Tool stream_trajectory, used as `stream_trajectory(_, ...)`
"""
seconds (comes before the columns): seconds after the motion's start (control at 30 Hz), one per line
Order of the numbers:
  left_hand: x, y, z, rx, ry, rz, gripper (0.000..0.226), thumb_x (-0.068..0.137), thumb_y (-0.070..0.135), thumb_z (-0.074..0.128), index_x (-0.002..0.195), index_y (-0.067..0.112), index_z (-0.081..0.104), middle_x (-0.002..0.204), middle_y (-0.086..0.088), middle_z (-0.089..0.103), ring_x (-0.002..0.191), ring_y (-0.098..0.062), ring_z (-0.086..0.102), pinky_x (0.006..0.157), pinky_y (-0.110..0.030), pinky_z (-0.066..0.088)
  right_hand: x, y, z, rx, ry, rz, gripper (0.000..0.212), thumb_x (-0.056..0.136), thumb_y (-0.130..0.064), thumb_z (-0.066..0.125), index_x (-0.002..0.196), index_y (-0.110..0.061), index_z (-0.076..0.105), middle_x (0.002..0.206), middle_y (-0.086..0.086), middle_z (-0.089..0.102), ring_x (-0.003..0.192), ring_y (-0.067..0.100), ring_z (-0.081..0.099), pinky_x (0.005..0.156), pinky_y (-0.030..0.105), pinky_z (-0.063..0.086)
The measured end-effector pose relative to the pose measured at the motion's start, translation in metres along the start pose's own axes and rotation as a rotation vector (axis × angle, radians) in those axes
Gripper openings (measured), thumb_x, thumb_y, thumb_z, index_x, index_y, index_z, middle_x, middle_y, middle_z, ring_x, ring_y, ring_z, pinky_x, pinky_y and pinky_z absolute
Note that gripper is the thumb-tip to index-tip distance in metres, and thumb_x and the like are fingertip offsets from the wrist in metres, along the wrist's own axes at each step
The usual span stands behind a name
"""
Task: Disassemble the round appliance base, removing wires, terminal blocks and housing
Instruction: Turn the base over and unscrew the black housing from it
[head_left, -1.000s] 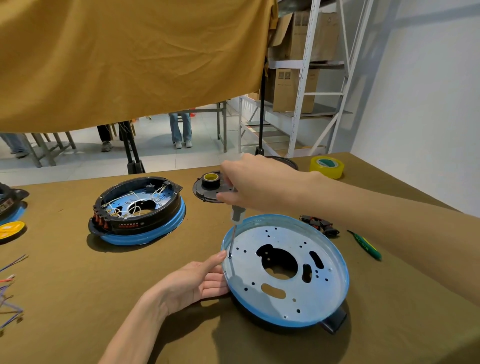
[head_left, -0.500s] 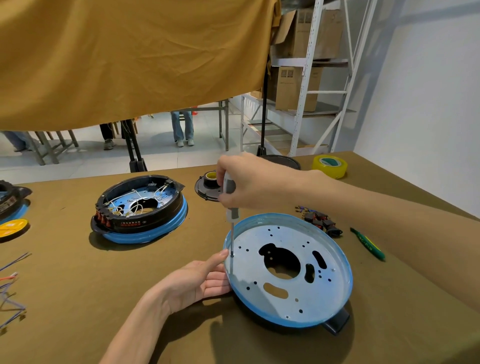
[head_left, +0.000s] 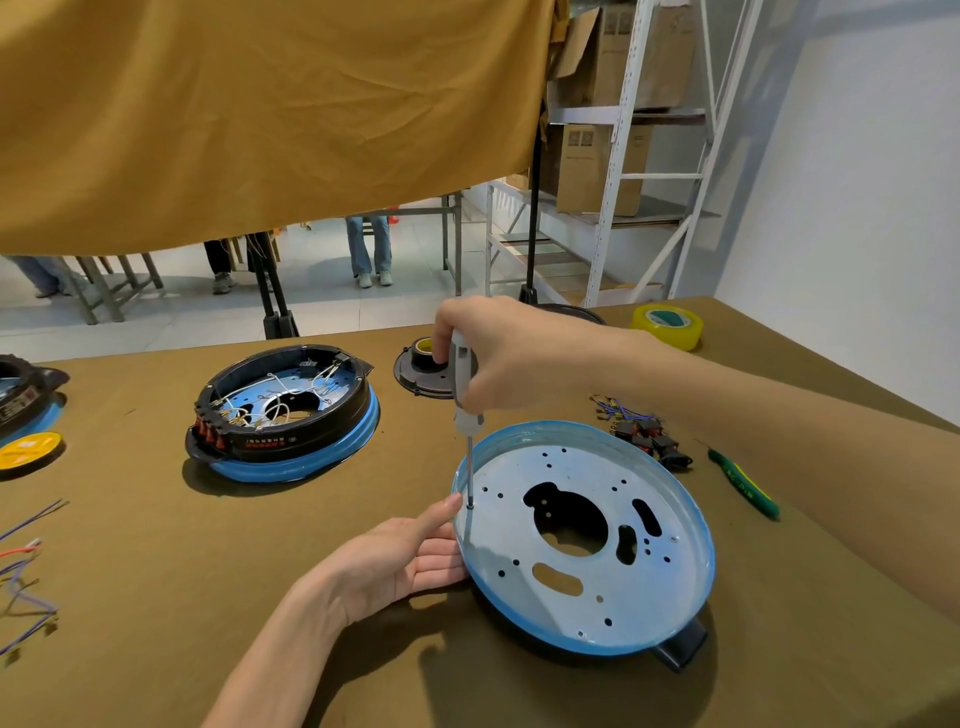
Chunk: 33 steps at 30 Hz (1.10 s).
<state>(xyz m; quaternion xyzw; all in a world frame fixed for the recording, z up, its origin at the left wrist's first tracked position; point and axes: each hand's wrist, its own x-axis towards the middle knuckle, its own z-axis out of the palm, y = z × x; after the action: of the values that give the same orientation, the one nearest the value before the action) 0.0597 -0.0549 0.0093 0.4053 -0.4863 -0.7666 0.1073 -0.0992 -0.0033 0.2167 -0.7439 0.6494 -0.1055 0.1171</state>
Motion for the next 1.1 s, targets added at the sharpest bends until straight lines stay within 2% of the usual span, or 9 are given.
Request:
stream_trajectory(0.17, 0.0, -0.001, 0.0, 0.012, 0.004, 0.01, 0.078, 0.071, 0.055, 0.076, 0.128, 0.003, 0.063, 0.117, -0.017, 0.076, 0.111, -0.027, 0.074, 0.097, -0.037, 0.06, 0.001, 0.005, 0.009, -0.349, 0.214, 0.034, 0.045, 0.096, -0.058, 0.056, 0.099, -0.013, 0.06, 0.078, 0.001, 0.061, 0.065, 0.018, 0.057, 0.048, 0.031, 0.035)
stream_trajectory(0.33, 0.0, -0.001, -0.002, 0.021, 0.001, 0.015, 0.084, 0.065, 0.057, 0.079, 0.128, 0.003, 0.063, 0.117, -0.017, 0.076, 0.11, -0.027, 0.075, 0.093, -0.035, 0.062, 0.001, 0.01, 0.005, -0.025, 0.096, -0.016, 0.018, 0.092, -0.025, 0.068, 0.106, -0.017, 0.061, 0.089, 0.0, 0.07, 0.079, 0.016, 0.067, 0.062, 0.033, 0.055)
stream_trajectory(0.4, 0.001, -0.002, -0.002, 0.015, -0.001, 0.011, 0.086, 0.063, 0.057, 0.081, 0.128, 0.003, 0.063, 0.117, -0.018, 0.076, 0.109, -0.027, 0.075, 0.088, -0.034, 0.063, -0.004, 0.011, -0.003, 0.101, -0.045, -0.03, 0.032, 0.085, -0.02, 0.076, 0.111, -0.022, 0.056, 0.092, -0.005, 0.067, 0.079, 0.01, 0.065, 0.063, 0.031, 0.056)
stream_trajectory(0.57, 0.003, -0.003, -0.004, 0.024, -0.008, 0.014, 0.087, 0.063, 0.059, 0.082, 0.127, 0.003, 0.063, 0.117, -0.017, 0.076, 0.109, -0.027, 0.075, 0.083, -0.031, 0.063, -0.008, 0.011, 0.014, -0.383, 0.224, -0.054, 0.049, 0.091, -0.065, 0.059, 0.105, -0.019, 0.05, 0.082, -0.002, 0.057, 0.07, 0.017, 0.056, 0.057, 0.036, 0.048)
stream_trajectory(0.63, 0.003, -0.003, -0.004, 0.033, -0.006, 0.014, 0.089, 0.062, 0.06, 0.082, 0.128, 0.004, 0.062, 0.117, -0.017, 0.076, 0.109, -0.027, 0.075, 0.084, -0.031, 0.063, -0.006, 0.012, 0.018, -0.37, 0.25, -0.052, 0.045, 0.096, -0.061, 0.054, 0.105, -0.017, 0.053, 0.084, 0.0, 0.058, 0.072, 0.019, 0.058, 0.06, 0.037, 0.051)
stream_trajectory(0.73, 0.004, -0.004, -0.004, 0.045, -0.001, 0.016, 0.089, 0.062, 0.06, 0.081, 0.129, 0.004, 0.062, 0.117, -0.017, 0.076, 0.11, -0.027, 0.075, 0.087, -0.033, 0.063, -0.005, 0.014, 0.008, -0.12, 0.086, -0.071, 0.028, 0.093, -0.038, 0.067, 0.112, -0.022, 0.052, 0.091, -0.003, 0.062, 0.077, 0.01, 0.058, 0.062, 0.031, 0.05)
stream_trajectory(0.87, 0.005, -0.004, -0.004, 0.043, 0.0, 0.014, 0.088, 0.061, 0.06, 0.081, 0.127, 0.004, 0.063, 0.116, -0.017, 0.077, 0.109, -0.027, 0.075, 0.084, -0.032, 0.063, -0.01, 0.014, -0.005, 0.035, -0.126, -0.089, 0.042, 0.083, -0.024, 0.077, 0.116, -0.029, 0.052, 0.091, -0.012, 0.063, 0.076, 0.003, 0.061, 0.057, 0.02, 0.048)
stream_trajectory(1.0, 0.005, -0.005, -0.005, 0.044, -0.001, 0.016, 0.089, 0.061, 0.06, 0.083, 0.126, 0.003, 0.063, 0.116, -0.018, 0.077, 0.109, -0.027, 0.075, 0.085, -0.032, 0.063, -0.007, 0.013, 0.008, -0.281, 0.13, -0.098, 0.043, 0.091, -0.065, 0.057, 0.105, -0.025, 0.052, 0.08, -0.006, 0.061, 0.069, 0.014, 0.06, 0.055, 0.034, 0.046)
stream_trajectory(1.1, 0.005, -0.004, -0.005, 0.044, -0.004, 0.013, 0.088, 0.062, 0.06, 0.082, 0.127, 0.004, 0.063, 0.117, -0.017, 0.077, 0.109, -0.027, 0.075, 0.083, -0.031, 0.063, -0.002, 0.014, 0.011, -0.258, 0.184, -0.112, 0.029, 0.094, -0.046, 0.063, 0.102, -0.019, 0.056, 0.082, -0.001, 0.062, 0.073, 0.021, 0.062, 0.058, 0.037, 0.052)
